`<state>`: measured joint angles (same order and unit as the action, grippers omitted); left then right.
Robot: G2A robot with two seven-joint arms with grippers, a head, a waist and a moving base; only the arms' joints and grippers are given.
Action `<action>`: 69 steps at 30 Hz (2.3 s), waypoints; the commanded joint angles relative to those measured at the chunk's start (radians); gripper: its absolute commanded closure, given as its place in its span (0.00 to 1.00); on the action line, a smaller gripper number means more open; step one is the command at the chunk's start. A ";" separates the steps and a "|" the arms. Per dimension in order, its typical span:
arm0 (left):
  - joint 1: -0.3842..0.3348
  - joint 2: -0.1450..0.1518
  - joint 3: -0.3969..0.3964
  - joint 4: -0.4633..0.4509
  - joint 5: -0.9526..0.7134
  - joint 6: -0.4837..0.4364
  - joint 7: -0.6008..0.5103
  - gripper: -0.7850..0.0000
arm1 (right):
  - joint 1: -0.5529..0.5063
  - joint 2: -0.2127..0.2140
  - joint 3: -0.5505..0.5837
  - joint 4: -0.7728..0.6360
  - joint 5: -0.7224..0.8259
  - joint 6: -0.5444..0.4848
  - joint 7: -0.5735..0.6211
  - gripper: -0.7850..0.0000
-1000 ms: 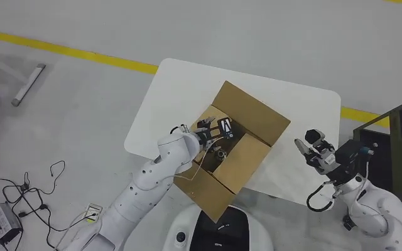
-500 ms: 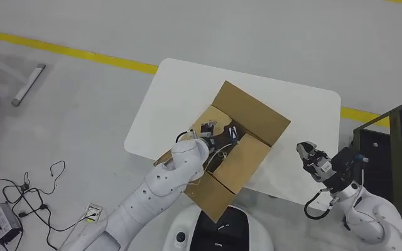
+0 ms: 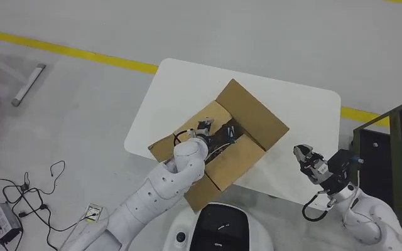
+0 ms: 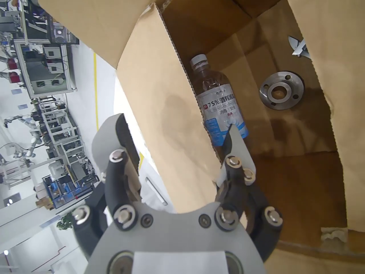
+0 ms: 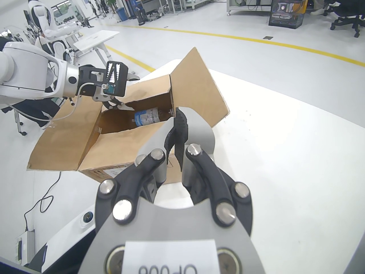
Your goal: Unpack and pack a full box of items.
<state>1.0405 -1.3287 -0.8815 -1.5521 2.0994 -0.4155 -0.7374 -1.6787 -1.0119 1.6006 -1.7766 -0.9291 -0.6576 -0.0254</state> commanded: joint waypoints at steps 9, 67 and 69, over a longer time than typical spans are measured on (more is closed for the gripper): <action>-0.001 -0.009 -0.073 -0.038 -0.123 0.025 0.028 1.00 | -0.009 -0.001 0.014 -0.007 0.018 -0.016 0.006 1.00; -0.149 -0.043 -0.260 0.004 -0.779 0.061 -0.085 1.00 | 0.227 -0.070 -0.315 0.413 -0.060 0.106 -0.002 1.00; -0.145 -0.041 -0.269 -0.002 -0.786 0.061 -0.090 1.00 | 0.253 -0.073 -0.320 0.426 -0.054 0.111 0.000 1.00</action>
<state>0.8939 -1.3702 -1.1470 -1.5519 1.3173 -0.3552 -0.8266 -1.4362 -1.0839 1.2817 -1.3554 -0.9848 -0.5476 -0.0256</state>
